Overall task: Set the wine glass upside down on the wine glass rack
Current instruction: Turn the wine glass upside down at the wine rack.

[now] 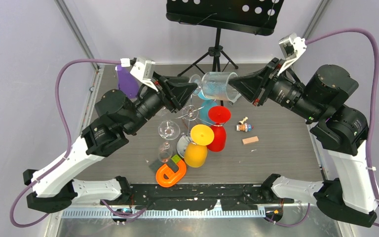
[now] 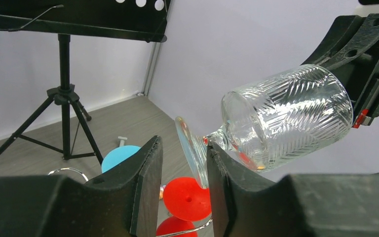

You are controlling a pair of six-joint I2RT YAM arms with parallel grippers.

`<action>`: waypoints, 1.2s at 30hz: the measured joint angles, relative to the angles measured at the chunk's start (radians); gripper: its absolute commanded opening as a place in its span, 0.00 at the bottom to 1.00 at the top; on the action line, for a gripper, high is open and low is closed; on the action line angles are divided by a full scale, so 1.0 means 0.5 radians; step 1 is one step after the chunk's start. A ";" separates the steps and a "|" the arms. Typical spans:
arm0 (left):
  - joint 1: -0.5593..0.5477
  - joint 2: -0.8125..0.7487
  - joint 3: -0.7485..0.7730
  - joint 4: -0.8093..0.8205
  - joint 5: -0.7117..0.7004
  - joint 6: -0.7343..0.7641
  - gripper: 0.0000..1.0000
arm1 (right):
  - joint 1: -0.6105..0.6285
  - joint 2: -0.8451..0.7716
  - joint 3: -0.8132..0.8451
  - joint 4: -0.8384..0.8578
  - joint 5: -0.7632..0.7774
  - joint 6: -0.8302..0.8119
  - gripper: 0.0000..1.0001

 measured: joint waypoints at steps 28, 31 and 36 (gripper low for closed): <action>-0.010 -0.017 -0.045 -0.024 0.093 -0.048 0.00 | 0.005 -0.240 -0.392 0.320 -0.057 -0.130 0.38; -0.005 -0.062 -0.064 -0.096 0.020 0.057 0.00 | 0.005 -0.249 -0.392 0.346 -0.033 -0.140 0.44; 0.040 -0.167 -0.101 -0.185 -0.081 0.210 0.00 | 0.005 -0.304 -0.417 0.362 0.170 -0.161 0.48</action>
